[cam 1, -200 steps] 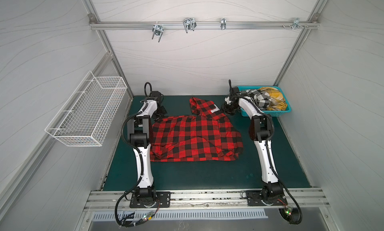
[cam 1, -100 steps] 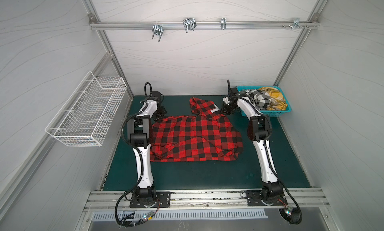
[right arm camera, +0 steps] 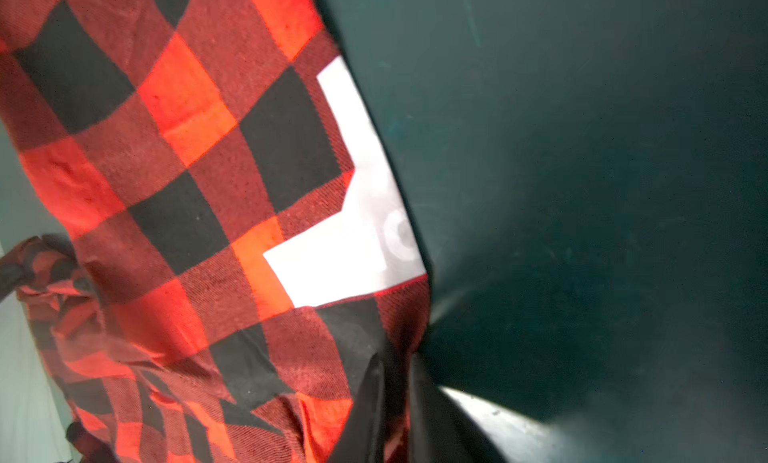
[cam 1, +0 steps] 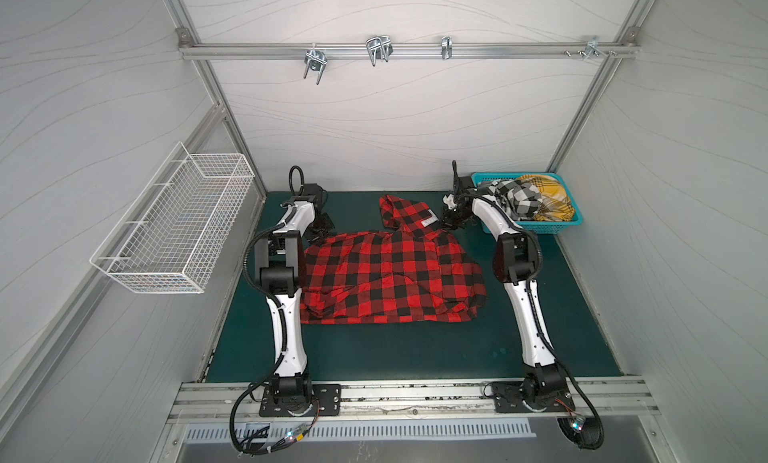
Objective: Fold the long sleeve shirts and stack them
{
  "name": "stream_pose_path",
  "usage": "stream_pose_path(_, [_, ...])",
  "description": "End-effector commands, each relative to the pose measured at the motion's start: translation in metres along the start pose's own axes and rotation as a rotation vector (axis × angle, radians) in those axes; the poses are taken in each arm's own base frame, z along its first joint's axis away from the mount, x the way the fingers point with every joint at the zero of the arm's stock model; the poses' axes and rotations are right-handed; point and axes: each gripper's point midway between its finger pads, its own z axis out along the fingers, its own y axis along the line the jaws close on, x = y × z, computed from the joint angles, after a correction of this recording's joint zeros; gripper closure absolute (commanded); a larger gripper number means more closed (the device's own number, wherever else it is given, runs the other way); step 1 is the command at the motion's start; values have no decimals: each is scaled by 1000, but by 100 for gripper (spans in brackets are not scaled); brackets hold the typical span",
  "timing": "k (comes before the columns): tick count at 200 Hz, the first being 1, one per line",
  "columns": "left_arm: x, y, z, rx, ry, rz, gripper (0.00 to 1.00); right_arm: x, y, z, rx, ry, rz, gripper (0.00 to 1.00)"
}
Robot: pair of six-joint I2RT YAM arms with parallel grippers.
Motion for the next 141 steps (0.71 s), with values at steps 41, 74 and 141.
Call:
stream_pose_path(41, [-23,-22,-11,100,-43,-83,100,12,-2,0,26,41,22,100])
stream_pose_path(74, [-33,-32,-38,227,-103,-171,100,6,31,-49,19,-57,-55,100])
stream_pose_path(141, [-13,5,-69,286,-212,-330,100,31,55,-101,69,-131,-85,100])
